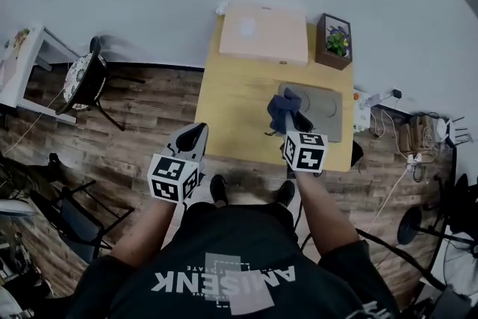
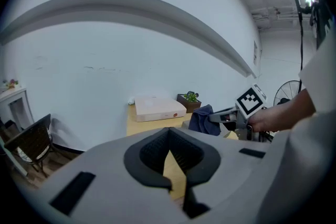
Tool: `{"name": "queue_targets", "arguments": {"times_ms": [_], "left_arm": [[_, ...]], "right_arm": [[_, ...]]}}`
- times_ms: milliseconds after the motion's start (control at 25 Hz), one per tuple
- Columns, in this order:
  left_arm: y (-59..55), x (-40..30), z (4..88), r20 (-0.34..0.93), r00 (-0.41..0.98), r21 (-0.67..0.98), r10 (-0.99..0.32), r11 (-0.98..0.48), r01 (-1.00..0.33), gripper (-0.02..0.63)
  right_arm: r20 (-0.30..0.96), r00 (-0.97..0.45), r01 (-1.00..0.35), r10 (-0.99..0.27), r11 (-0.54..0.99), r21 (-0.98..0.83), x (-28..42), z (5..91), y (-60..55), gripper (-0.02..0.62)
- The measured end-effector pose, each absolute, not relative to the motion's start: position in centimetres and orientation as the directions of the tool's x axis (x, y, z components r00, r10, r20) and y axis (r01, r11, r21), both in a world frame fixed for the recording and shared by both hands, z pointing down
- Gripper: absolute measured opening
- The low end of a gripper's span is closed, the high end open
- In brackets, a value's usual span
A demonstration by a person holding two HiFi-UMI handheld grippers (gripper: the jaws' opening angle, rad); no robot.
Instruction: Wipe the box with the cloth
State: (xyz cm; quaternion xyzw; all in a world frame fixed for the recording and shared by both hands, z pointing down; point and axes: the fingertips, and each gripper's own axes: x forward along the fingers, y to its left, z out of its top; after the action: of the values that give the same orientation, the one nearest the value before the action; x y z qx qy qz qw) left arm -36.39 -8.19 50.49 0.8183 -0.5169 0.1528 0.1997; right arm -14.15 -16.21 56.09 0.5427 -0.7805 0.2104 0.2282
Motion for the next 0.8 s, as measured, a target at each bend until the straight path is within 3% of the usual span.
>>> {"name": "queue_targets", "arguments": {"times_ms": [360, 800], "left_arm": [[-7.0, -44.8, 51.9, 0.511, 0.34, 0.154, -0.79, -0.305, -0.94, 0.002], [-6.9, -46.3, 53.7, 0.543, 0.355, 0.191, -0.761, -0.3, -0.935, 0.002]], "right_arm": [[0.643, -0.102, -0.963, -0.759, 0.236, 0.127, -17.3, 60.3, -24.7, 0.06], [0.692, -0.009, -0.899, -0.722, 0.309, 0.311, -18.4, 63.7, -27.3, 0.066]]}}
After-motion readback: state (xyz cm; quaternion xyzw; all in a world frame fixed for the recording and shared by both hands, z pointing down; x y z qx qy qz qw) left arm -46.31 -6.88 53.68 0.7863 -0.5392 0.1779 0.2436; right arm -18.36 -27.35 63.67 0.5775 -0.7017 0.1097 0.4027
